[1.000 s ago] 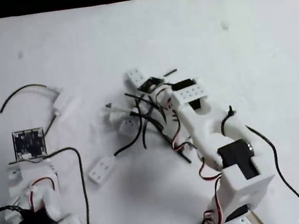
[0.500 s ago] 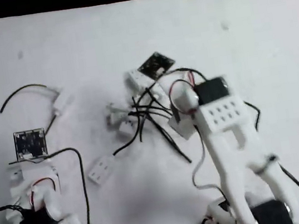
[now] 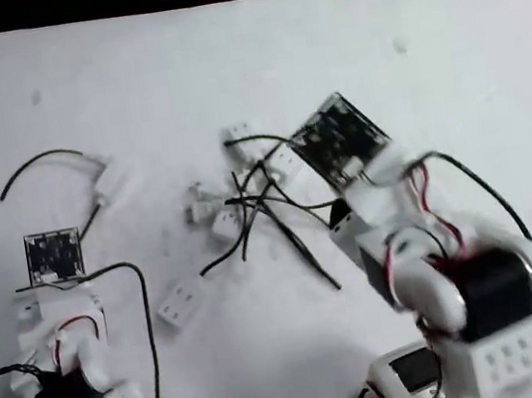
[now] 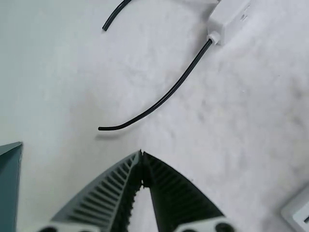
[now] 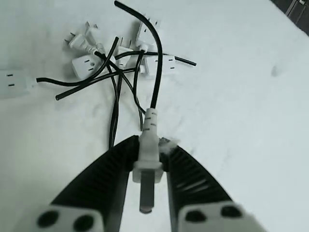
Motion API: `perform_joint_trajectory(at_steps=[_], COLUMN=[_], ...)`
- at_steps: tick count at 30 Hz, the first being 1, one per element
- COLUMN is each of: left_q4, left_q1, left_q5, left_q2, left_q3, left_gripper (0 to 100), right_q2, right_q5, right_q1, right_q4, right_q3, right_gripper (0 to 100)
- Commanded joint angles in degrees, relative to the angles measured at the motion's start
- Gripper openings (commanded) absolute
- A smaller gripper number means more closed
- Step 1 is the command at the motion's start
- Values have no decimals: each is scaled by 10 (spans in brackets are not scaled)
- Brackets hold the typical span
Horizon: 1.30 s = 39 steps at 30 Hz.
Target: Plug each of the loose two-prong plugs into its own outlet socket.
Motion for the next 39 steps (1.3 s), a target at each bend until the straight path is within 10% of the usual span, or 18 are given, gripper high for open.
perform_joint_trajectory(at_steps=[1,11,22,39], left_q4=[-4,-98,-104,-84], left_q1=[7,34,304,564], left_q5=[-1,104,219,215], left_q2=[-6,-6,-6,-112], left_q3=[-8,-113,-210,-233], left_gripper=[24,24,24,24], right_q2=[-29,-95,-103,-239], right_q5=[-38,-163,-299,-295], right_q1=[1,-109,-297,-355], right_q4=[-1,-43,-98,-268], right_q3=[-24,-30,33,306], right_gripper=[16,16,17,17])
